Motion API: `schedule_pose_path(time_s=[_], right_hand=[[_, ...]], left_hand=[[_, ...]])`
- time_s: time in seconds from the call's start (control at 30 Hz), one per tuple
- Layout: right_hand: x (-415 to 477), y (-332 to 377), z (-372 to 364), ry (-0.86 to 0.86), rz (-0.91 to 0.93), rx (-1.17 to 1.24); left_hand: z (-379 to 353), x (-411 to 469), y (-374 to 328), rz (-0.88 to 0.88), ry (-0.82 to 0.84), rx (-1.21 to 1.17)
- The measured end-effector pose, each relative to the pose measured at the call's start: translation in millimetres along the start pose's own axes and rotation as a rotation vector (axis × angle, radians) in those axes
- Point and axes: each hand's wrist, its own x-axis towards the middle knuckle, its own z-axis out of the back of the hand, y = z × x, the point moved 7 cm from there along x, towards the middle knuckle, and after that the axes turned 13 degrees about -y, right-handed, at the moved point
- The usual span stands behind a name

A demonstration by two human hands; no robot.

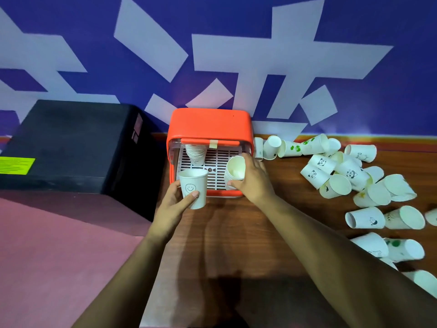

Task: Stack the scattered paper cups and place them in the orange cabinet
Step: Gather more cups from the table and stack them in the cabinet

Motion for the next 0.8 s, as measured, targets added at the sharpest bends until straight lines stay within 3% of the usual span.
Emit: schedule_pose_path(time_s=[0.13, 0.27, 0.37, 0.5, 0.67, 0.8], right_hand=[[-7, 3, 22, -0.072, -0.084, 0.202], [-18, 14, 41, 0.100, -0.244, 0.639], [-16, 15, 50, 0.129, -0.262, 0.794], [-5, 4, 59, 0.056, -0.303, 0.859], [1, -4, 61, -0.016, -0.303, 0.846], [5, -7, 57, -0.035, -0.274, 0.828]], left_hand=[[-19, 4, -15, -0.055, 0.063, 0.030], [-51, 12, -30, -0.114, 0.134, 0.063], [-76, 18, -41, -0.160, 0.197, 0.128], [-105, 26, -54, -0.280, 0.251, 0.228], [-116, 39, -60, -0.383, 0.193, 0.372], [-118, 38, -60, -0.387, 0.201, 0.326]])
